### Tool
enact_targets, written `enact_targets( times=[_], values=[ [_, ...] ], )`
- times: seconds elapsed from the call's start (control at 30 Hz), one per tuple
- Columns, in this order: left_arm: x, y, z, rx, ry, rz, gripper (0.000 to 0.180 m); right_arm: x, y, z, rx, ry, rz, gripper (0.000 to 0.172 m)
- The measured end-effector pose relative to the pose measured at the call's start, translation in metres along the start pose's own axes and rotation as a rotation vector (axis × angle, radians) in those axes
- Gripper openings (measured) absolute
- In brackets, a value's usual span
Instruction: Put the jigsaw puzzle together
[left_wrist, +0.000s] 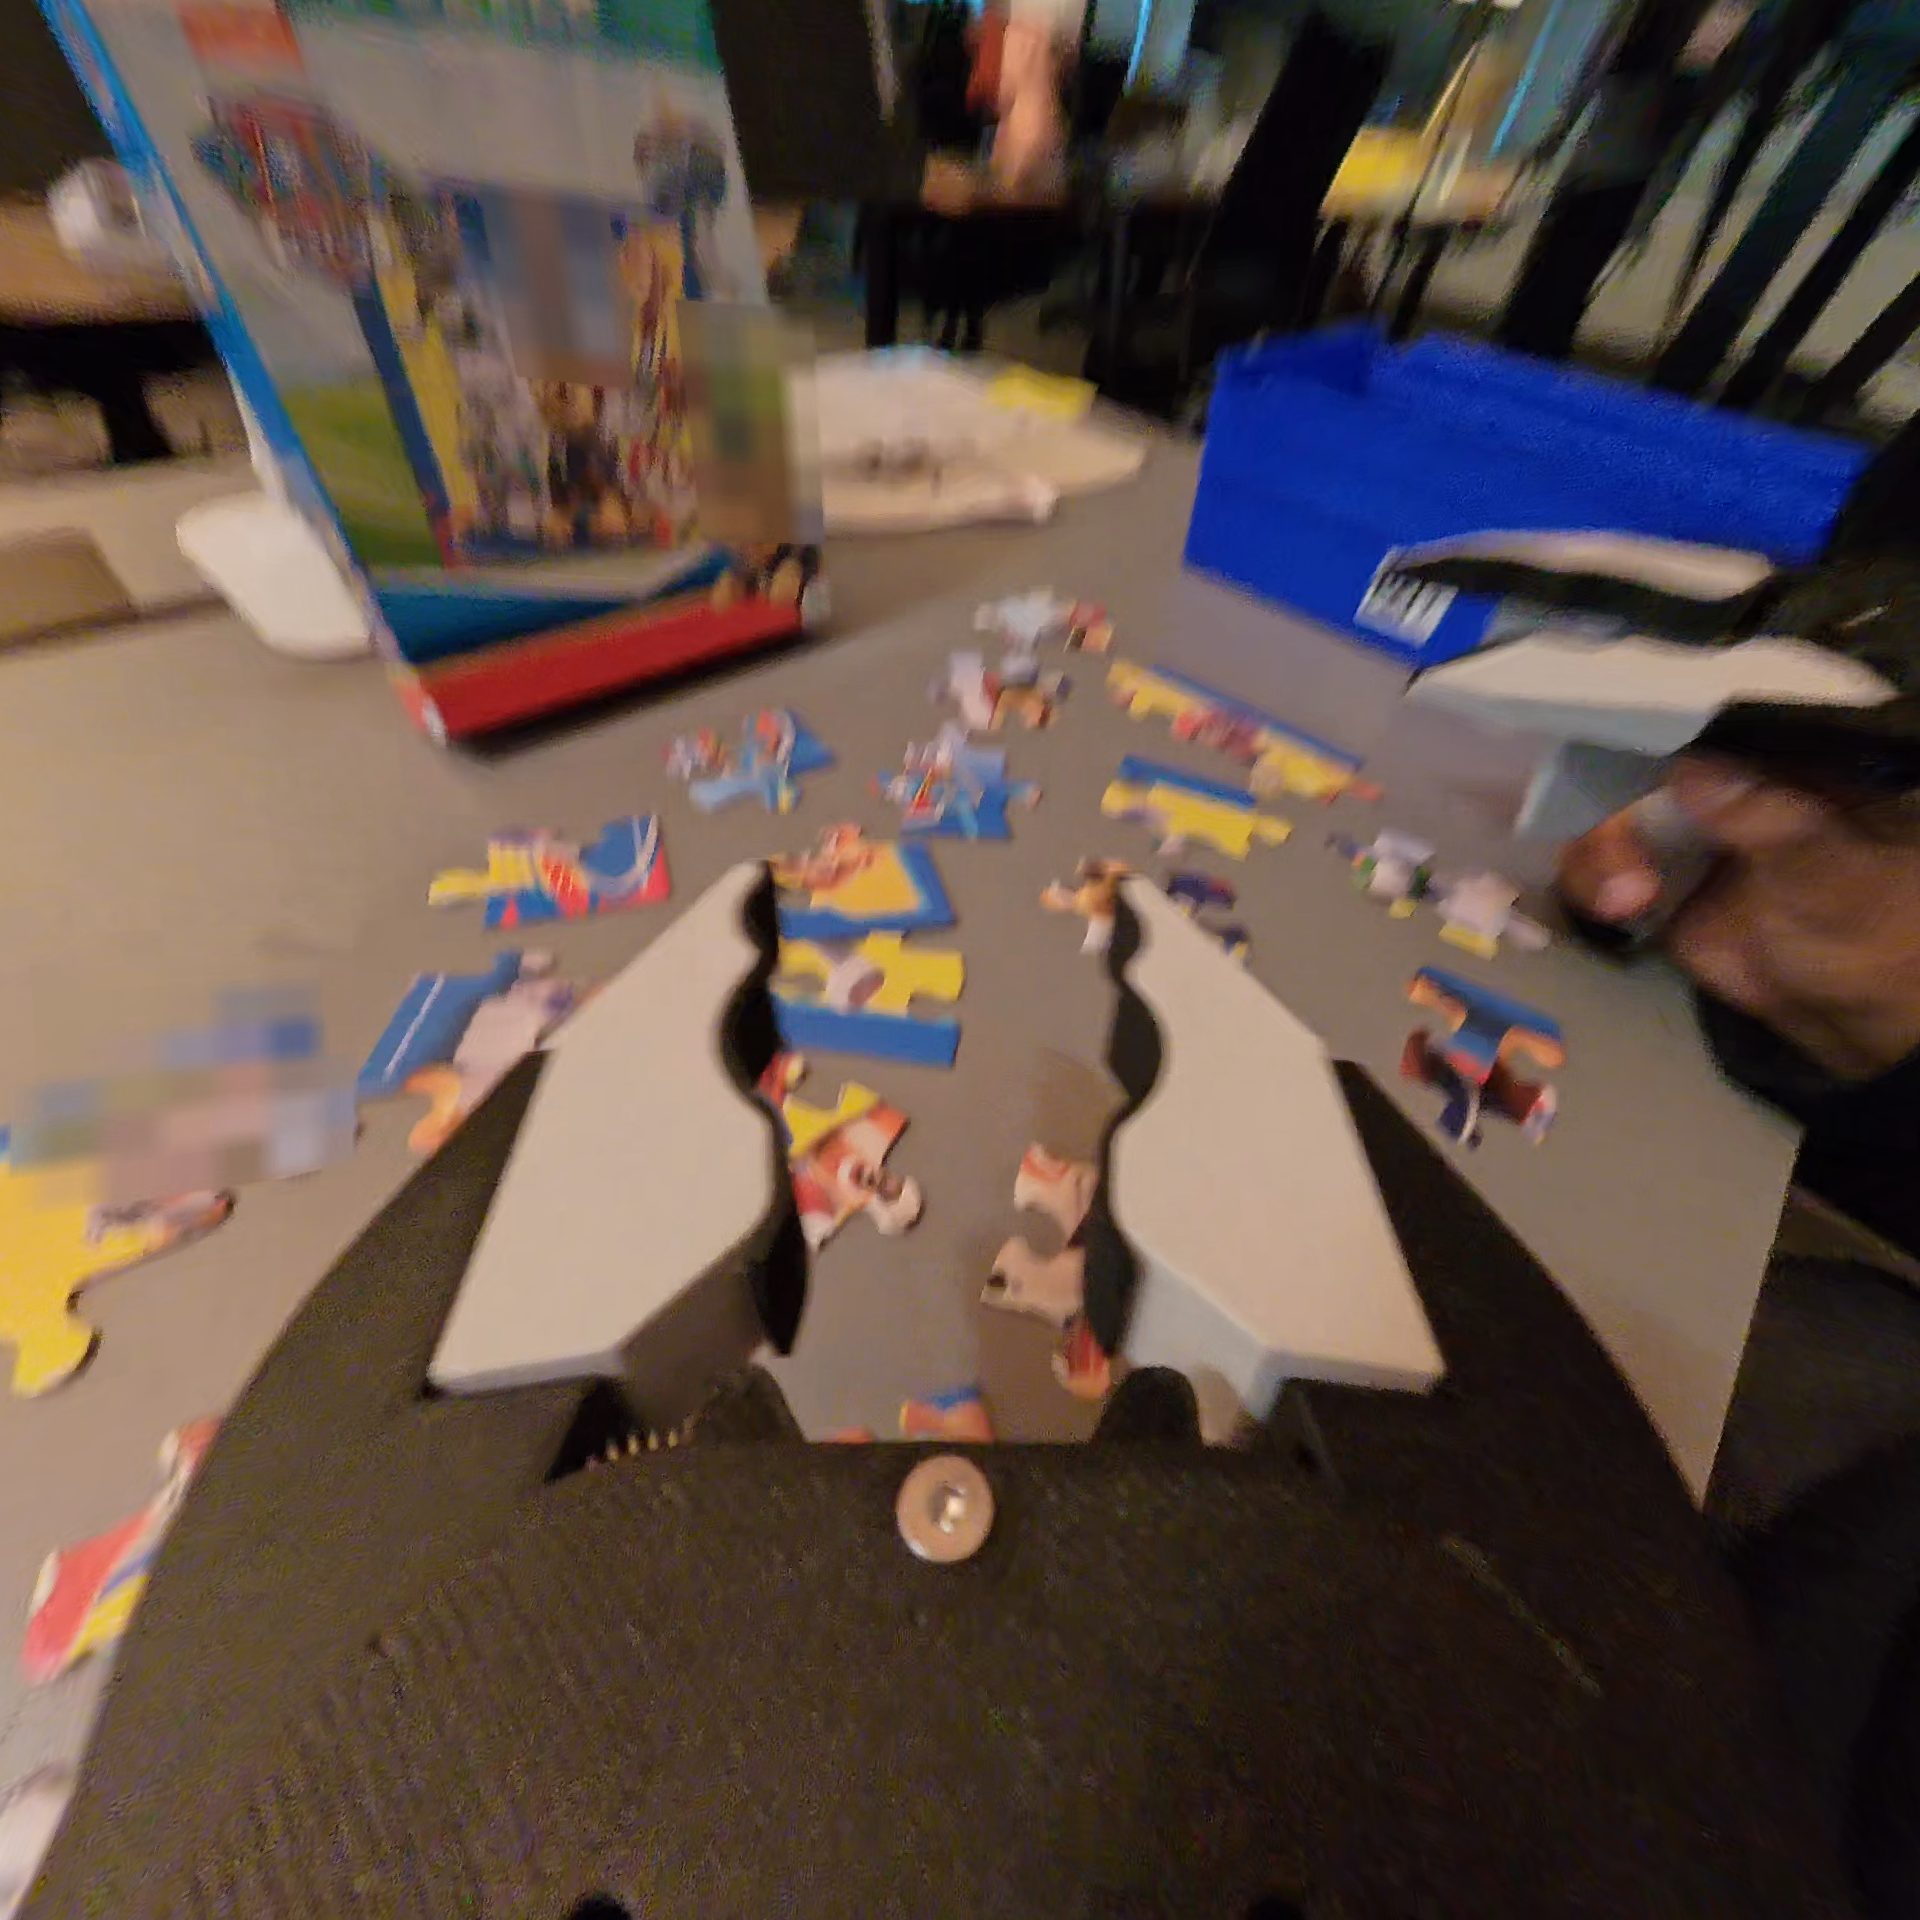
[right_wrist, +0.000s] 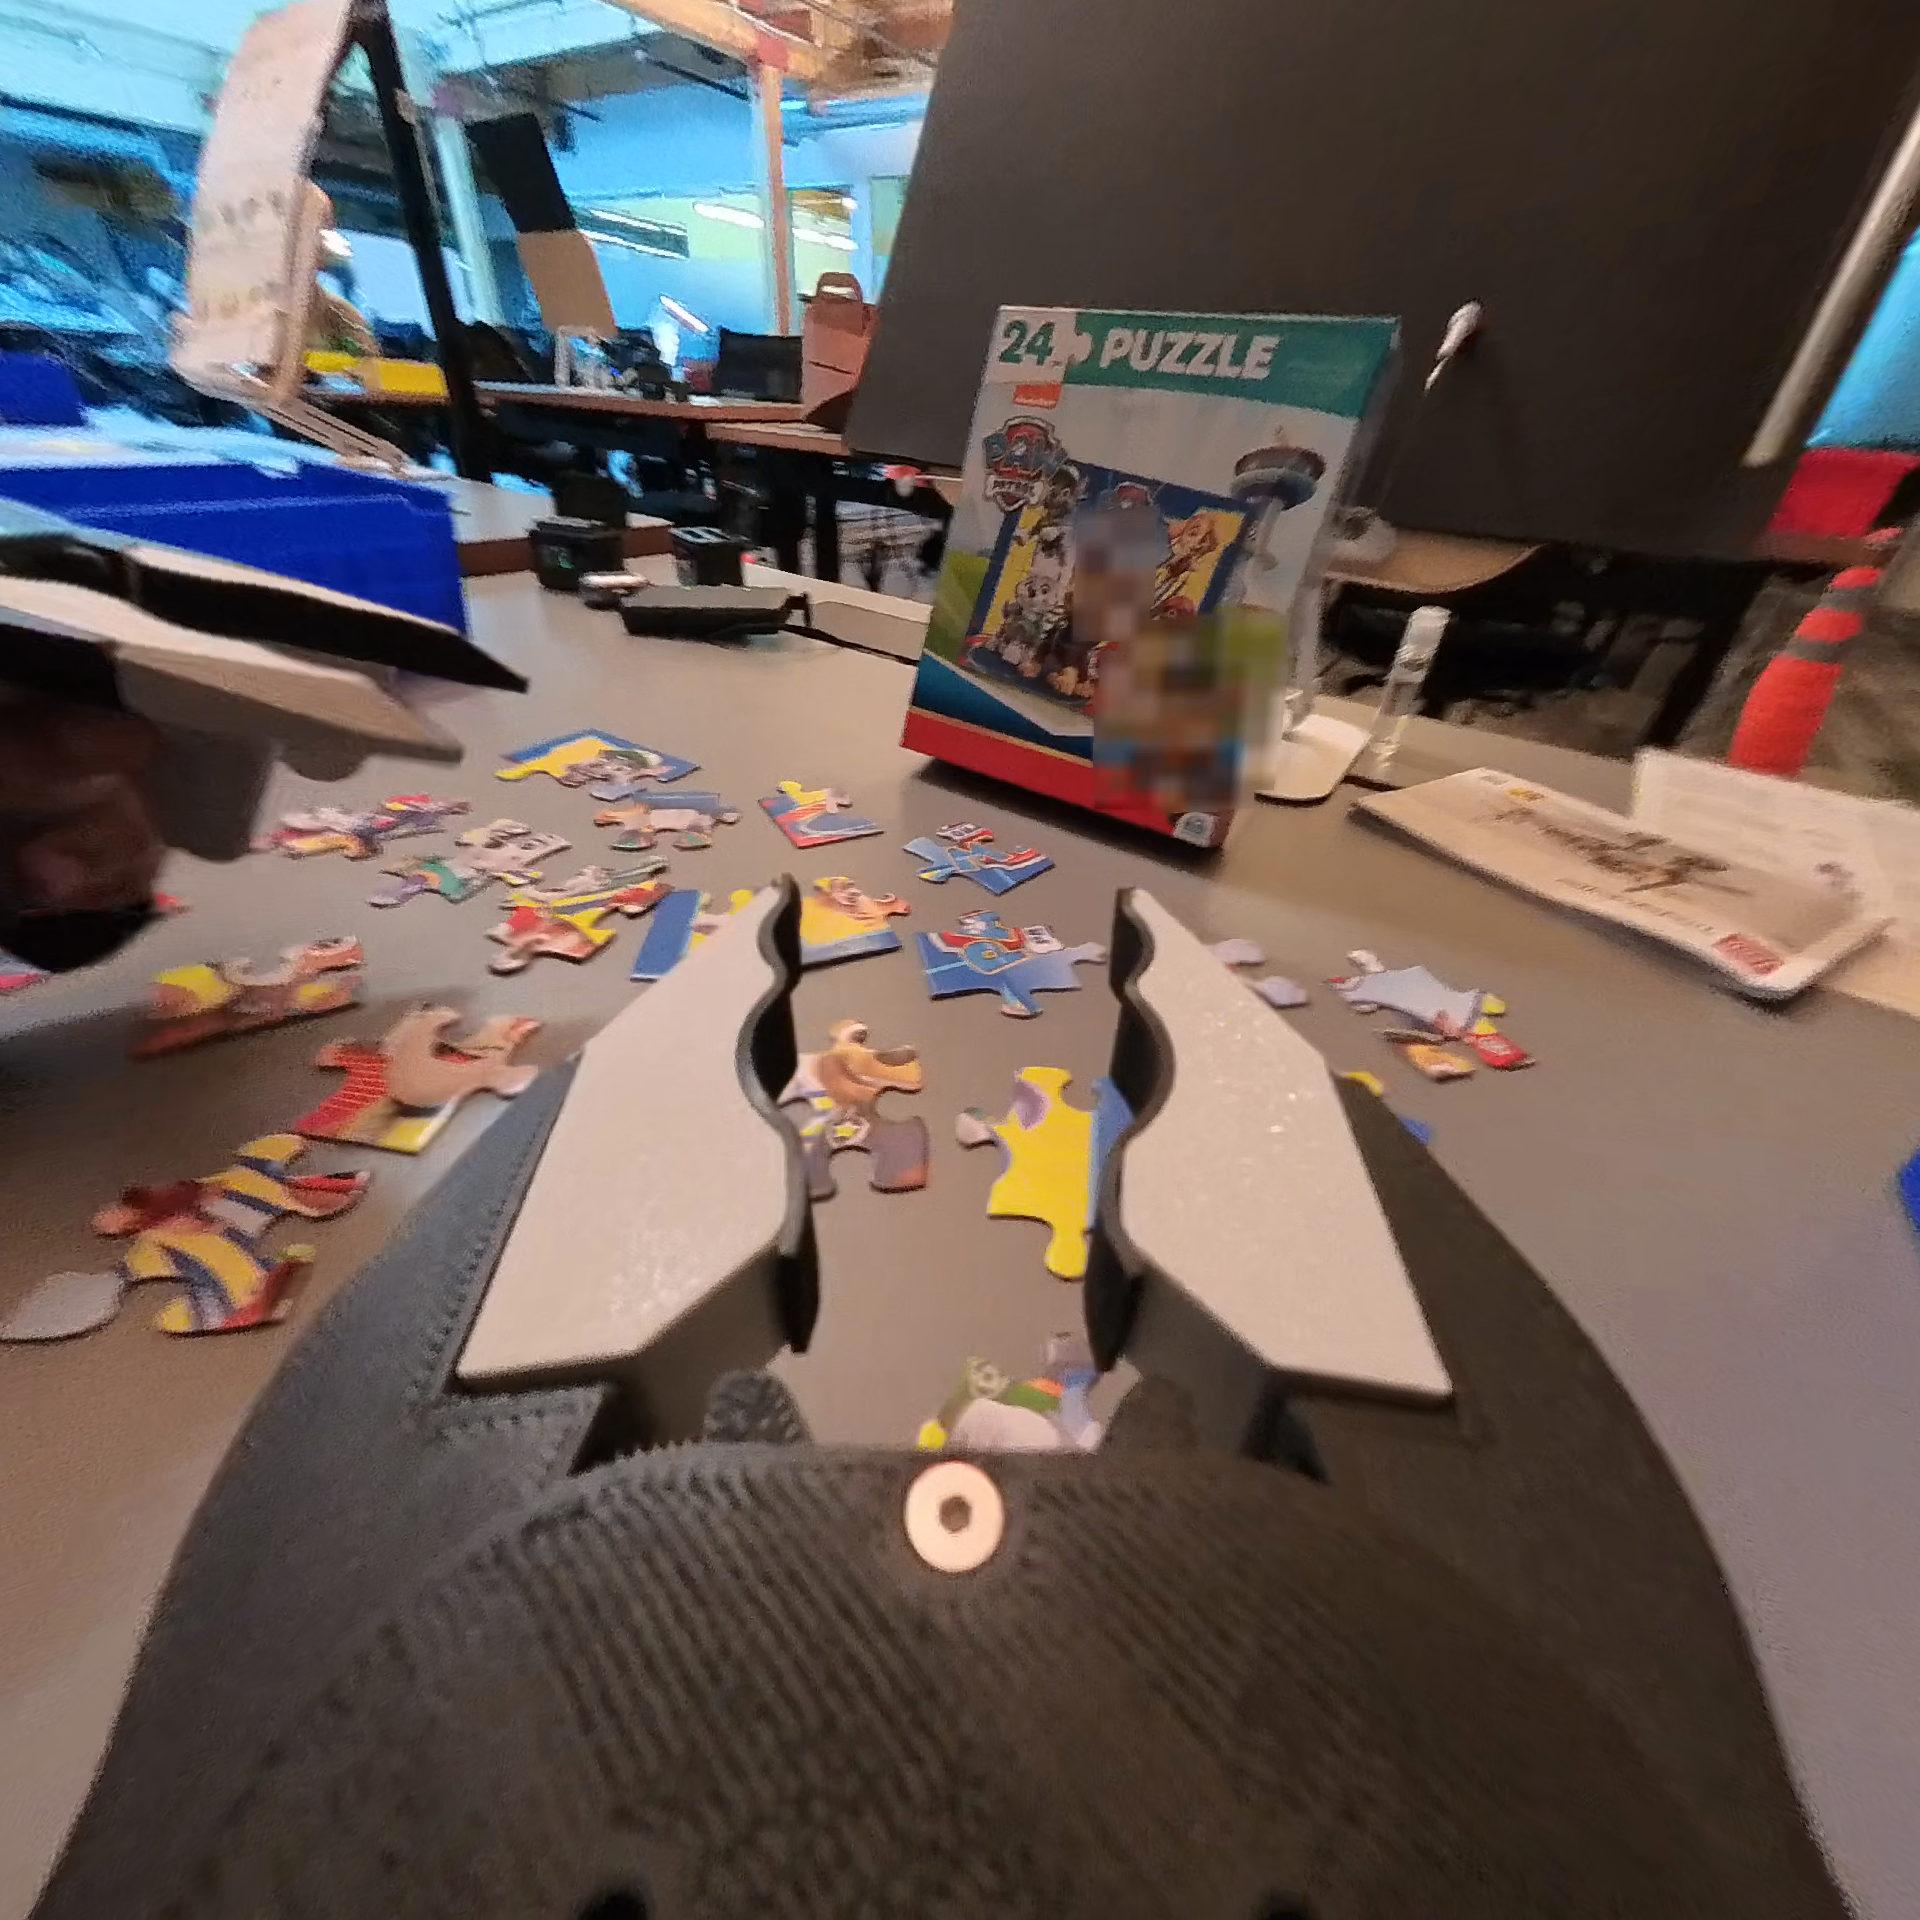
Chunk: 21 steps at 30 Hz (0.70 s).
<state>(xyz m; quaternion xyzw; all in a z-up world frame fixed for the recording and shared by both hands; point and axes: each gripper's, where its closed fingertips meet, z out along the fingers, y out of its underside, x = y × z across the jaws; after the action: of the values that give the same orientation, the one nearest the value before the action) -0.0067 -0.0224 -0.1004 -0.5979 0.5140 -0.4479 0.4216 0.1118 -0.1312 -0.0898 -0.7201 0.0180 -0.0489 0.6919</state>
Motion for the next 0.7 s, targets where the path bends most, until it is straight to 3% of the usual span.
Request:
enact_targets(
  times=[0.07, 0.1, 0.2, 0.7],
  values=[
    [0.004, -0.029, -0.018, 0.262, 0.009, 0.034, 0.004, 0.001, 0.000, 0.000, 0.005, -0.024, 0.047, 0.060],
    [-0.001, -0.037, -0.028, 0.347, -0.030, 0.036, 0.000, 0.002, -0.002, -0.001, 0.015, -0.026, 0.059, 0.059],
    [-0.012, -0.039, -0.039, 0.374, -0.067, 0.012, 0.000, 0.005, -0.004, -0.003, 0.032, -0.022, 0.077, 0.058],
    [-0.020, -0.015, -0.020, 0.243, -0.011, -0.083, 0.000, 0.009, 0.007, 0.010, -0.054, 0.025, 0.039, 0.058]
  ],
)
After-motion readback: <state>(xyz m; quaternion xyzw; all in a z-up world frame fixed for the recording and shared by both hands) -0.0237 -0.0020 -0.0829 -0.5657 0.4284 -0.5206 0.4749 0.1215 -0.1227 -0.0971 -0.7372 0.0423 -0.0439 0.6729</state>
